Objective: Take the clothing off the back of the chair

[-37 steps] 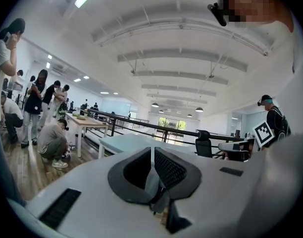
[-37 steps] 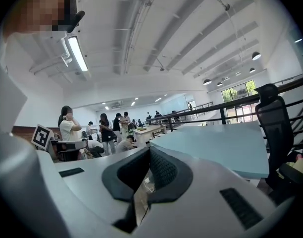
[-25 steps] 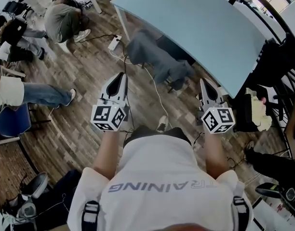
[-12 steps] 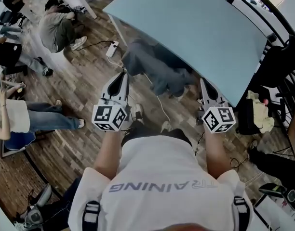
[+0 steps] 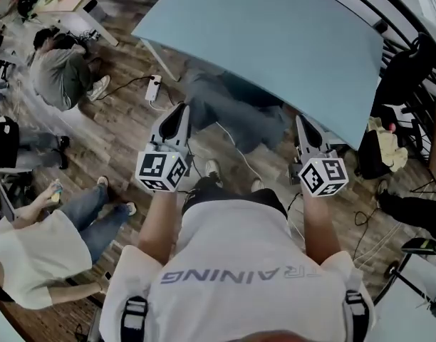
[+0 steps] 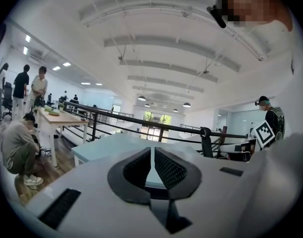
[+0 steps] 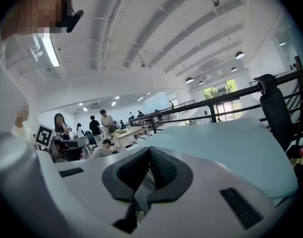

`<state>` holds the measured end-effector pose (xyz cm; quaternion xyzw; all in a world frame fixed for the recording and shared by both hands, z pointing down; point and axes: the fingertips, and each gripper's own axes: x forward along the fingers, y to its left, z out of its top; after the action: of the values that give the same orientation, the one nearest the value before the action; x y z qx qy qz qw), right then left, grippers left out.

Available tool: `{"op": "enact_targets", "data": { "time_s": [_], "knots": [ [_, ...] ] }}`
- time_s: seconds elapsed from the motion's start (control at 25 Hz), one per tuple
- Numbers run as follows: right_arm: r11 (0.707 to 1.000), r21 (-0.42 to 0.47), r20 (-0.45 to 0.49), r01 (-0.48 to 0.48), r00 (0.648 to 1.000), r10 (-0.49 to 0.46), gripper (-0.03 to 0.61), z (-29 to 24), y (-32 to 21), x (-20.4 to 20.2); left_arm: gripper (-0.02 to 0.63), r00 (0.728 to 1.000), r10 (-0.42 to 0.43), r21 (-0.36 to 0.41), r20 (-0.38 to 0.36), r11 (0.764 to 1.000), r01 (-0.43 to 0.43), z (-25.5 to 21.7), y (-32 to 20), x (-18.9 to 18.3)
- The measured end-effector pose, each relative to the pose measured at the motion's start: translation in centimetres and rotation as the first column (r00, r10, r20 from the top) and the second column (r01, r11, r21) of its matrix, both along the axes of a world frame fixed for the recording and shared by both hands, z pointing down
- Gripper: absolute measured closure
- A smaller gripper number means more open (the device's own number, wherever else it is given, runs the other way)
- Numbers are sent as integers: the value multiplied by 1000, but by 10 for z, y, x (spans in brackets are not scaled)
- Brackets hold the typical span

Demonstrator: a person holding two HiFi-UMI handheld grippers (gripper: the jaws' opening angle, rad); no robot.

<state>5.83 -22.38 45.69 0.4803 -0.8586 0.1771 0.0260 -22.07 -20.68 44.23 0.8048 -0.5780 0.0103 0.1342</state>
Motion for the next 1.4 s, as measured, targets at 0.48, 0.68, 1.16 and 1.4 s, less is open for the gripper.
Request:
{"op": "enact_targets", "data": {
  "time_s": [0.48,0.68,1.16,1.4],
  "knots": [
    [990,-91,-81,-110,991,102,419,31,-3,-18,390,971,237,-124,-28,963,-239,43,-49,-2],
    [964,-264,-190,-33,982,-18,283,93,2,-26,282,948,314,-300,50,910,-286,112,-54,-1],
    [823,-561,-418,-92,889,-186,221,250,24,-28,261,878,456,-636,145,723,-271,276,-47,-2],
    [799,-584,-476,-144,858,-192,215,287,21,-28,261,869,458,-708,185,675,-205,328,-53,-13]
  ]
}}
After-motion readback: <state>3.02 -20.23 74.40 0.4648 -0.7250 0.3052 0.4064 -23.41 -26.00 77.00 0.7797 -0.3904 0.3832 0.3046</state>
